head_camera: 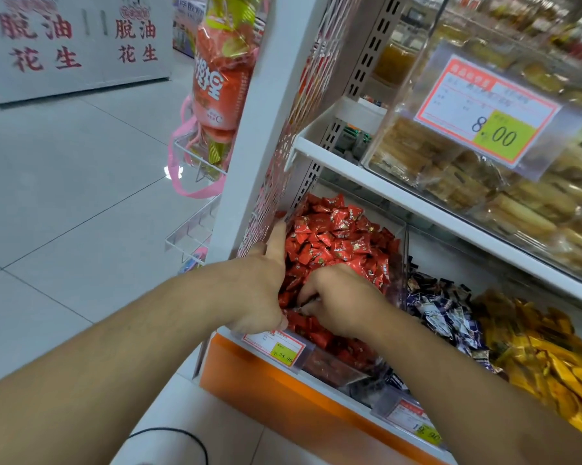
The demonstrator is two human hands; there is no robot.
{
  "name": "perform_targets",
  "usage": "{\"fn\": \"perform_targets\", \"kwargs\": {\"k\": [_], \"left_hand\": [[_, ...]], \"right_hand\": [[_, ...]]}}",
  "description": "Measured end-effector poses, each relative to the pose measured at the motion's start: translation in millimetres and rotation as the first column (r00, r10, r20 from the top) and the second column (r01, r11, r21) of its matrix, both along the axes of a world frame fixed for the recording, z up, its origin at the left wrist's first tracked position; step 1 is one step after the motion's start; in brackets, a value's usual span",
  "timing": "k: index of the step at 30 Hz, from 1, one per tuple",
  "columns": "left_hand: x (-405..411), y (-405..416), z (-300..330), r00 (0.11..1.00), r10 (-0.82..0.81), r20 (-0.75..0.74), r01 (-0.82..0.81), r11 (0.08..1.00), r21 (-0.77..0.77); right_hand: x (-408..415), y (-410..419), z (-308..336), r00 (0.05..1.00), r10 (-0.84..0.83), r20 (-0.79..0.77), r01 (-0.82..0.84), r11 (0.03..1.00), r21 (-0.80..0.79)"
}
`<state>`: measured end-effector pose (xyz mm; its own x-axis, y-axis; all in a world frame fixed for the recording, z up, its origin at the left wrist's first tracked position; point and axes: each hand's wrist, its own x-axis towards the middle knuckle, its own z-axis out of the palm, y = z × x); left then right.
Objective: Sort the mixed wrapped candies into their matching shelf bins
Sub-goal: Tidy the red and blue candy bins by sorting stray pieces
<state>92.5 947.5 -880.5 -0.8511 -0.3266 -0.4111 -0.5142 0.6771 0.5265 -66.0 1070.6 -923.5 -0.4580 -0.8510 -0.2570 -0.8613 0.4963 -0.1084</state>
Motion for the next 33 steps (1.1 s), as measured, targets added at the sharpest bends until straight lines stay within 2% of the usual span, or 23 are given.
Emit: {"fn": "perform_targets", "kwargs": {"k": [5, 7, 9, 12, 14, 16, 18, 19, 21, 23, 25, 27, 30, 33], "left_hand": [[0, -1, -2, 1.000, -0.002, -0.013, 0.001, 1.000, -0.016], [1, 1, 2, 1.000, -0.023, -0.013, 0.022, 0.999, -0.040], [1, 0, 0, 0.999, -0.033, -0.017, 0.032, 0.998, -0.061], [1, 0, 1, 0.999, -0.036, -0.019, 0.035, 0.998, -0.043], [0, 0, -1, 0.999, -0.032, -0.024, 0.031, 0.999, -0.029], [0, 0, -2, 0.999, -0.036, -0.026, 0.035, 0.999, -0.032], [0, 1, -1, 0.999, -0.041, -0.020, 0.040, 0.999, -0.031], [0, 0, -1, 0.999, -0.042, -0.019, 0.042, 0.999, -0.029], [1, 0, -1, 0.999, -0.049, -0.022, 0.048, 0.998, -0.028], [1, -1, 1, 0.998, -0.053, -0.023, 0.053, 0.998, -0.025], [1, -1, 1, 0.998, -0.054, -0.023, 0.054, 0.998, -0.023], [1, -1, 0, 0.998, -0.058, -0.019, 0.058, 0.998, -0.022], [0, -1, -1, 0.998, -0.056, -0.010, 0.056, 0.998, -0.033], [-2, -3, -3, 0.998, -0.056, -0.013, 0.056, 0.997, -0.058]], "right_hand": [[4, 12, 20, 0.994, -0.029, 0.106, 0.052, 0.974, -0.220], [10, 21, 35, 0.994, -0.049, 0.094, 0.078, 0.940, -0.333], [16, 35, 49, 0.983, -0.102, 0.154, 0.160, 0.886, -0.435], [24, 65, 66, 0.953, -0.153, 0.262, 0.269, 0.824, -0.498], [26, 90, 76, 0.940, -0.211, 0.269, 0.327, 0.779, -0.534], [25, 117, 82, 0.930, -0.310, 0.196, 0.364, 0.718, -0.593], [20, 141, 83, 0.901, -0.434, 0.024, 0.362, 0.718, -0.595], [16, 150, 81, 0.875, -0.478, -0.078, 0.366, 0.758, -0.540], [12, 158, 76, 0.837, -0.514, -0.189, 0.428, 0.829, -0.360], [14, 153, 77, 0.881, -0.434, -0.189, 0.359, 0.873, -0.331], [22, 134, 81, 0.952, -0.272, -0.140, 0.193, 0.890, -0.414], [31, 103, 81, 0.996, -0.086, -0.038, 0.062, 0.908, -0.415], [31, 47, 59, 0.982, 0.180, 0.056, -0.159, 0.950, -0.269], [19, 13, 24, 0.927, 0.373, 0.050, -0.369, 0.927, -0.068]]}}
